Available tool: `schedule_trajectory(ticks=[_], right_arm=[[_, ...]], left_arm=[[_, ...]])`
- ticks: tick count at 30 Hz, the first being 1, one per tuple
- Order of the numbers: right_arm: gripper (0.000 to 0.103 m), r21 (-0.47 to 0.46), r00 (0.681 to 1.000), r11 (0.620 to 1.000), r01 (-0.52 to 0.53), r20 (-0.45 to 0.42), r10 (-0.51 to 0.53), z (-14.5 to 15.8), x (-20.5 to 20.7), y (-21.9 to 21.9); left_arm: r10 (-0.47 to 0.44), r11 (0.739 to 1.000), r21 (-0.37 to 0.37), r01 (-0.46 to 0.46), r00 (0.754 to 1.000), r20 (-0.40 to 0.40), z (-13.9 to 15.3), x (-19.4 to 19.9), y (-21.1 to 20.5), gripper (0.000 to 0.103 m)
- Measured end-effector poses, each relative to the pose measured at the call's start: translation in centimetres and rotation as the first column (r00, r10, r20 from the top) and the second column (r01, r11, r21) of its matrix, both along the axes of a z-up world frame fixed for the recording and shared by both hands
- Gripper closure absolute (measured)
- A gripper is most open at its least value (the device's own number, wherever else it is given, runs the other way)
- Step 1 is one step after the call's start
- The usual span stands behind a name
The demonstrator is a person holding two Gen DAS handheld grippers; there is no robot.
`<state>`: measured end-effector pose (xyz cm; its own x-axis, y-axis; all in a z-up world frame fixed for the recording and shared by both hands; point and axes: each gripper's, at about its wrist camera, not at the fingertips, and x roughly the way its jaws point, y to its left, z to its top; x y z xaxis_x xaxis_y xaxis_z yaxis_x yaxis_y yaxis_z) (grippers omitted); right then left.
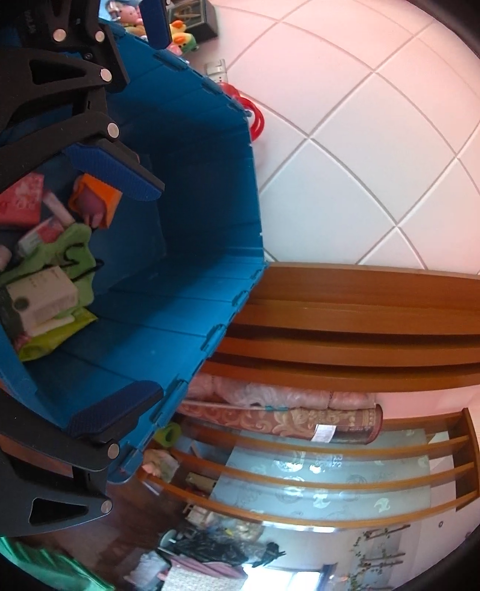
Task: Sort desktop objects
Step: 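Open both tools to drop the patch box and leaflet into the crate, then move both tools back over the pile of items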
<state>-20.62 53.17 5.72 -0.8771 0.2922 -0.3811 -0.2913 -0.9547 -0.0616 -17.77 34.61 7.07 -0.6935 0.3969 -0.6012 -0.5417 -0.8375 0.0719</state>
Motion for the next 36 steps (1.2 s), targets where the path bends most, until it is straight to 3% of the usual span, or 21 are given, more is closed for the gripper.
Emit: schedule_trajectory(ticks=[11, 17, 19, 22, 29, 36], right_arm=[[0.0, 0.006, 0.999, 0.999, -0.032, -0.007, 0.032, 0.4, 1.7, -1.6], [0.0, 0.0, 0.995, 0.995, -0.102, -0.023, 0.102, 0.9, 2.2, -4.6], [0.0, -0.004, 0.99, 0.991, -0.137, -0.032, 0.137, 1.1, 2.3, -6.1], [0.0, 0.003, 0.982, 0.982, -0.186, -0.042, 0.186, 1.4, 2.3, -8.6], [0.0, 0.026, 0.945, 0.946, -0.322, -0.046, 0.323, 1.7, 1.8, -16.1], [0.0, 0.03, 0.876, 0.877, -0.48, -0.036, 0.481, 1.2, 1.3, -24.7]], left_arm=[[0.026, 0.997, 0.077, -0.027, 1.0, 0.015, 0.1, 0.5, -2.8, 0.04], [0.097, 0.985, 0.143, -0.097, 0.995, 0.01, 0.3, 0.5, -7.3, 0.039], [0.135, 0.978, 0.156, -0.135, 0.991, 0.012, 0.1, 0.3, -9.1, 0.029], [0.206, 0.967, 0.155, -0.204, 0.979, 0.005, -0.3, 0.1, -12.0, 0.028], [0.312, 0.94, 0.138, -0.313, 0.95, 0.029, -2.1, -0.6, -19.8, 0.028], [0.43, 0.898, 0.071, -0.433, 0.901, 0.054, -5.6, -0.1, -29.3, 0.028]])
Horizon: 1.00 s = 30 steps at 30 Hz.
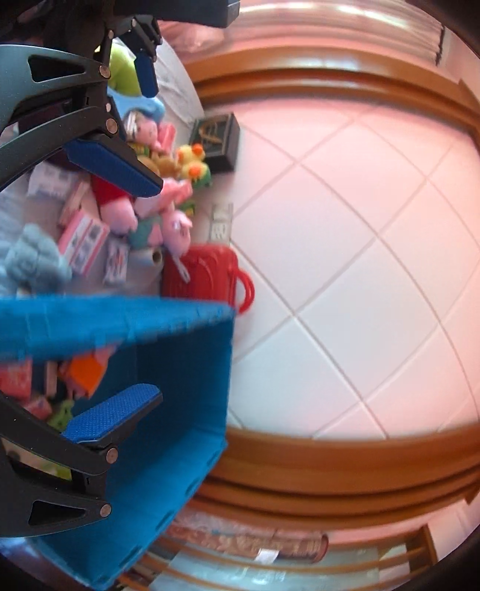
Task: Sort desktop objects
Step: 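Move both tools back over the pile of items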
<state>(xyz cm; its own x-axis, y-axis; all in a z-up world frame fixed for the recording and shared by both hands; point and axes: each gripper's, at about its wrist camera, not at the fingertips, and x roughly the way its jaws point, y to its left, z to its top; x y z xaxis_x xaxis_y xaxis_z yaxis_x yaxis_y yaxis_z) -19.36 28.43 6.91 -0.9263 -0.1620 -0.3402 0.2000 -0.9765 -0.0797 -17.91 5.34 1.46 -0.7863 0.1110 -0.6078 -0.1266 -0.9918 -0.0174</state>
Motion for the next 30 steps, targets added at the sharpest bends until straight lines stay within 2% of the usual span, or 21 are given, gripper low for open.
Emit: schedule_trajectory(ticks=[3, 6, 10, 12, 15, 21, 27, 30], right_arm=[[0.0, 0.014, 0.996, 0.997, -0.07, 0.06, 0.069, -2.0, -1.0, -3.8], [0.0, 0.021, 0.98, 0.991, -0.13, 0.154, 0.125, -5.2, -2.2, -7.3], [0.0, 0.036, 0.937, 0.979, -0.198, 0.299, 0.179, -10.7, -3.2, -11.3], [0.0, 0.051, 0.916, 0.972, -0.229, 0.35, 0.197, -13.0, -3.4, -12.7], [0.001, 0.078, 0.863, 0.955, -0.286, 0.453, 0.222, -17.2, -3.8, -14.7], [0.004, 0.063, 0.773, 0.945, -0.321, 0.594, 0.223, -23.1, -3.9, -15.8], [0.004, 0.05, 0.718, 0.929, -0.368, 0.65, 0.249, -25.0, -3.6, -16.8], [0.004, 0.031, 0.699, 0.927, -0.374, 0.667, 0.259, -25.7, -3.8, -17.4]], left_arm=[[0.05, 0.999, -0.007, -0.05, 0.997, 0.067, -2.8, 0.1, -4.4, 0.028], [0.09, 0.996, -0.013, -0.089, 0.984, 0.151, -6.1, 0.7, -8.3, 0.028], [0.124, 0.992, -0.031, -0.12, 0.956, 0.265, -10.8, 2.0, -11.7, 0.028], [0.129, 0.992, -0.032, -0.125, 0.936, 0.328, -13.3, 2.8, -12.4, 0.028], [0.121, 0.992, -0.012, -0.128, 0.901, 0.416, -16.8, 3.9, -12.8, 0.028], [0.116, 0.99, 0.005, -0.139, 0.845, 0.522, -21.5, 5.3, -12.4, 0.028], [0.147, 0.983, 0.008, -0.183, 0.812, 0.564, -24.9, 4.9, -12.7, 0.031], [0.157, 0.98, 0.009, -0.2, 0.797, 0.583, -26.2, 4.5, -12.9, 0.038]])
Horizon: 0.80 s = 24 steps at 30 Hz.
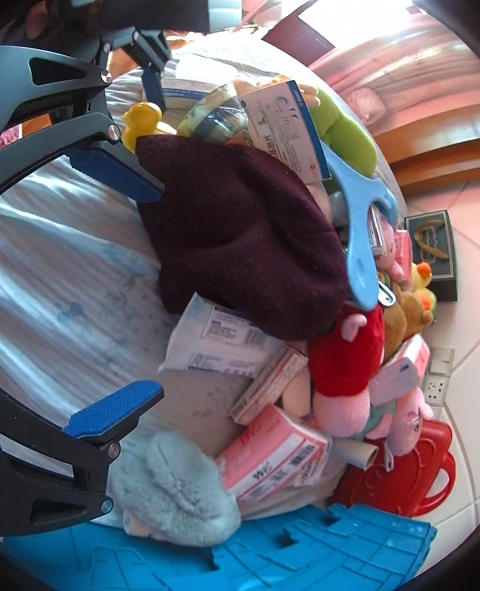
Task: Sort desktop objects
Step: 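Move both tools back over the pile of items, then grasp the yellow rubber duck with the left tool while the right tool grasps the maroon knit hat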
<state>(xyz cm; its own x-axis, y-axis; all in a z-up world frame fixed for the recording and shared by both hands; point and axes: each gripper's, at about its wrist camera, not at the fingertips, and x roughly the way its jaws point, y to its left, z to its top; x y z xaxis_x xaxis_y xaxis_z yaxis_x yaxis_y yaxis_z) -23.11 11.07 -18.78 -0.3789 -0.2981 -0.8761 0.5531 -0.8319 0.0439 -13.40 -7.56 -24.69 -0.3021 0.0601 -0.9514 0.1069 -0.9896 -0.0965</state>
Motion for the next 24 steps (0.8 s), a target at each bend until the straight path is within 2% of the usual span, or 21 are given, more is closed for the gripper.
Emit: schedule_trajectory(ticks=[9, 11, 12, 16, 19, 20, 21, 23, 24], right_arm=[[0.004, -0.033, 0.996, 0.999, 0.016, 0.086, -0.013, -2.5, -1.7, -2.0], [0.004, -0.041, 0.994, 0.999, 0.028, 0.11, -0.023, -3.3, -2.2, -2.4], [0.004, -0.044, 0.992, 0.999, 0.032, 0.12, -0.027, -3.6, -2.5, -2.5], [0.004, -0.061, 0.99, 0.997, 0.055, 0.134, -0.046, -4.5, -3.3, -3.2], [0.004, -0.086, 0.99, 0.994, 0.072, 0.123, -0.061, -4.8, -3.9, -3.6], [0.008, -0.095, 0.991, 0.993, 0.073, 0.119, -0.061, -4.9, -4.0, -3.7], [0.016, -0.101, 0.992, 0.993, 0.067, 0.114, -0.056, -4.9, -4.1, -3.9], [0.066, -0.119, 0.994, 0.992, 0.032, 0.107, -0.019, -4.5, -3.8, -4.6], [0.077, -0.097, 0.996, 0.995, 0.017, 0.086, -0.008, -4.1, -3.5, -5.2]], left_arm=[[-0.026, 0.999, -0.035, 0.025, 0.999, -0.023, -0.6, -0.7, 0.3, 0.039], [-0.047, 0.997, -0.061, 0.045, 0.998, -0.042, -0.5, -0.9, 0.8, 0.048], [-0.058, 0.996, -0.078, 0.054, 0.997, -0.047, -0.4, -0.9, 1.1, 0.048], [-0.048, 0.998, -0.038, 0.046, 0.997, -0.053, -0.1, -0.8, 0.7, 0.048], [-0.046, 0.999, -0.016, 0.045, 0.996, -0.083, 1.2, -0.3, 0.5, 0.048], [-0.046, 0.999, -0.017, 0.044, 0.994, -0.101, 1.9, -0.2, 0.5, 0.048], [-0.042, 0.999, -0.022, 0.04, 0.992, -0.12, 2.6, -0.1, 0.4, 0.048], [-0.044, 0.999, -0.034, 0.039, 0.988, -0.149, 3.8, 0.0, 0.4, 0.048], [-0.042, 0.999, -0.039, 0.036, 0.985, -0.168, 4.6, 0.1, 0.4, 0.048]])
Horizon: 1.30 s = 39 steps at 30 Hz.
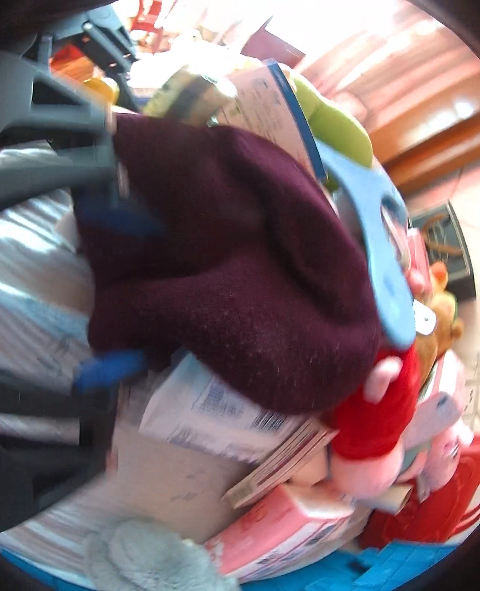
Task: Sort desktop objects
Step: 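Grasp the yellow rubber duck with the left tool while the right tool grasps the maroon knit hat, then lift the duck and maroon hat and carry them over the crate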
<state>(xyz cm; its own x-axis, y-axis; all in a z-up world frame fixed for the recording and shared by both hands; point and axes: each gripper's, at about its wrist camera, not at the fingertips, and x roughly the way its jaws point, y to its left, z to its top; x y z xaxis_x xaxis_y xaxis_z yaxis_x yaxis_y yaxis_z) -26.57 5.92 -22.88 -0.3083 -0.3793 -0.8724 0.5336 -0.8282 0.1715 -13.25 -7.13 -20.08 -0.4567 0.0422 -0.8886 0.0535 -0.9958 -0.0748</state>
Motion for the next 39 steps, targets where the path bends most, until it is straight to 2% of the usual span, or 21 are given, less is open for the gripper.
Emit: schedule_trajectory(ticks=[1, 5, 10, 16, 18, 24, 28, 34, 36, 37, 39], right_arm=[[0.078, 0.012, 1.0, 1.0, -0.013, -0.017, 0.013, 0.4, 0.3, -0.3], [0.082, -0.038, 0.998, 0.999, -0.021, -0.063, 0.019, 2.9, 1.0, 0.1], [0.086, -0.113, 0.985, 0.993, -0.024, -0.175, 0.004, 8.1, 1.4, 1.1], [0.091, -0.163, 0.959, 0.987, -0.005, -0.281, -0.042, 13.0, 1.3, 2.2], [0.092, -0.17, 0.95, 0.985, -0.004, -0.309, -0.05, 14.5, 0.8, 2.5], [0.092, -0.196, 0.91, 0.981, 0.006, -0.406, -0.087, 18.6, 0.4, 3.9], [0.092, -0.209, 0.869, 0.978, 0.023, -0.479, -0.122, 21.9, -0.3, 4.9], [0.093, -0.235, 0.79, 0.967, 0.099, -0.573, -0.221, 27.3, -1.2, 8.4], [0.093, -0.246, 0.745, 0.959, 0.139, -0.612, -0.264, 29.7, -1.3, 10.6], [0.093, -0.254, 0.713, 0.953, 0.166, -0.637, -0.294, 31.3, -1.2, 12.0], [0.093, -0.271, 0.658, 0.94, 0.205, -0.673, -0.338, 33.6, -0.9, 14.6]], left_arm=[[0.002, 1.0, -0.002, -0.002, 1.0, -0.018, 0.7, 0.2, 0.0, 0.048], [0.012, 1.0, -0.026, -0.015, 0.993, -0.12, 4.1, 0.0, -0.8, 0.048], [0.016, 0.998, -0.048, -0.028, 0.969, -0.247, 8.6, -1.2, -2.9, 0.048], [0.015, 0.998, -0.061, -0.036, 0.947, -0.321, 11.8, -2.0, -3.4, 0.048], [0.006, 0.998, -0.062, -0.03, 0.937, -0.348, 12.3, -3.2, -1.8, 0.048], [-0.005, 0.998, -0.062, -0.022, 0.914, -0.406, 14.9, -5.0, -0.7, 0.048], [-0.021, 0.998, -0.059, -0.008, 0.882, -0.47, 17.7, -6.1, 0.1, 0.048], [-0.083, 0.997, -0.049, 0.067, 0.808, -0.583, 23.3, -8.6, 3.6, 0.048], [-0.117, 0.992, -0.04, 0.117, 0.774, -0.622, 25.5, -9.6, 5.8, 0.048], [-0.136, 0.989, -0.039, 0.144, 0.757, -0.639, 26.6, -10.0, 7.0, 0.048], [-0.187, 0.976, -0.049, 0.21, 0.712, -0.677, 28.8, -10.8, 10.3, 0.048]])
